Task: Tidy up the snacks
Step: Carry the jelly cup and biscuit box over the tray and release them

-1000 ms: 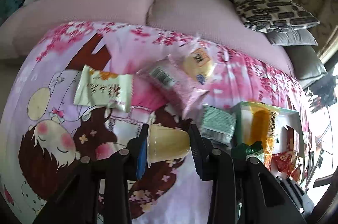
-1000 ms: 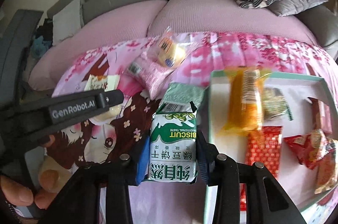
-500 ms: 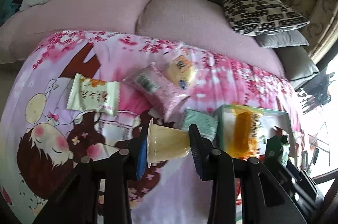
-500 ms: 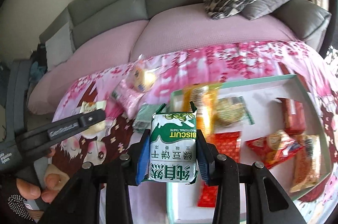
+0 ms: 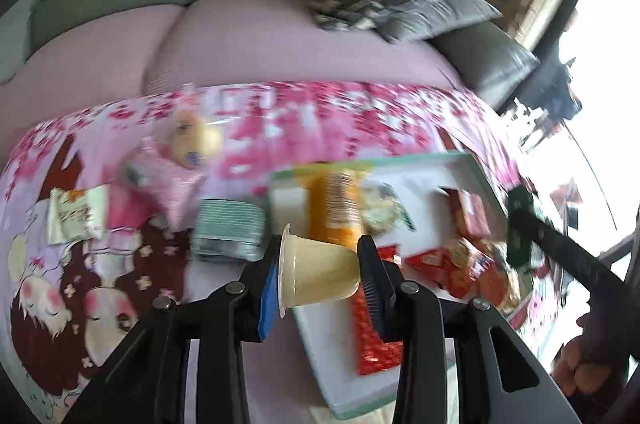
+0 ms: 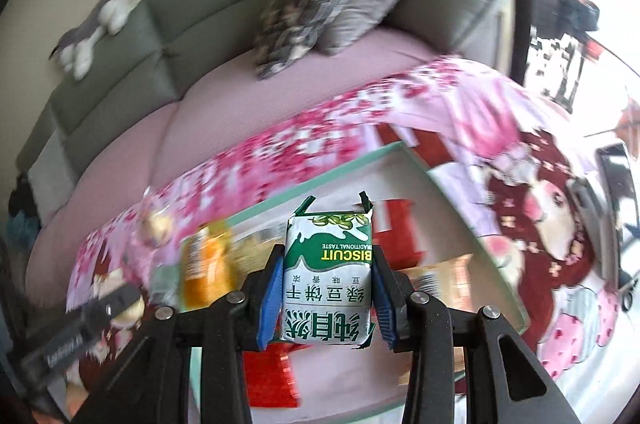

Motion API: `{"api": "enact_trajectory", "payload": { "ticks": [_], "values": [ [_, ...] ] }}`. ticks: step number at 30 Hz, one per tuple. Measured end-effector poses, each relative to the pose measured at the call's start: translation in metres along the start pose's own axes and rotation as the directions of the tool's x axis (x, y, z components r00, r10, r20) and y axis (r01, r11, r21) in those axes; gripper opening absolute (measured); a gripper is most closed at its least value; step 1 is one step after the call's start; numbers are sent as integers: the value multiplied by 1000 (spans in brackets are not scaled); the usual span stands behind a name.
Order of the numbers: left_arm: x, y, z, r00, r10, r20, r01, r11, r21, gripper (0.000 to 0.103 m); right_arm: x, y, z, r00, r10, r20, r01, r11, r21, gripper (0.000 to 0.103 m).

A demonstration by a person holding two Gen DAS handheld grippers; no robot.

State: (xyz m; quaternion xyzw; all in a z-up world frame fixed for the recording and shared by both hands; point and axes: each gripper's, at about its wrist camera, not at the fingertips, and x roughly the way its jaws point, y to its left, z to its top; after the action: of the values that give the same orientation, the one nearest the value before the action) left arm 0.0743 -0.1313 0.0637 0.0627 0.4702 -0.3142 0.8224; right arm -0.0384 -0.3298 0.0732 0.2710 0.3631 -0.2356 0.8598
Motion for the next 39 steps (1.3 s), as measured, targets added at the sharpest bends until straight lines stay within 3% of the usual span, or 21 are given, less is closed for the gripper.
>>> {"api": "enact_trajectory", "payload": {
  "ticks": [6,12,36,39],
  "values": [
    [15,-40,-2,999,-17,-31,19,996,92,38,9,-22,8,1000,8,0,-8,1000,28,42],
    [29,-56,4,999,2,-47,4,992,126,38,28,-25,13,1000,27,-7,-26,999,24,42],
    [88,-93,24,993,59,-106,-43,988,151,39,50,-42,13,997,63,-43,-60,996,64,43],
    [88,-92,24,992,65,-107,-49,988,144,44,51,-44,13,997,61,-47,-58,996,67,43]
  ]
}}
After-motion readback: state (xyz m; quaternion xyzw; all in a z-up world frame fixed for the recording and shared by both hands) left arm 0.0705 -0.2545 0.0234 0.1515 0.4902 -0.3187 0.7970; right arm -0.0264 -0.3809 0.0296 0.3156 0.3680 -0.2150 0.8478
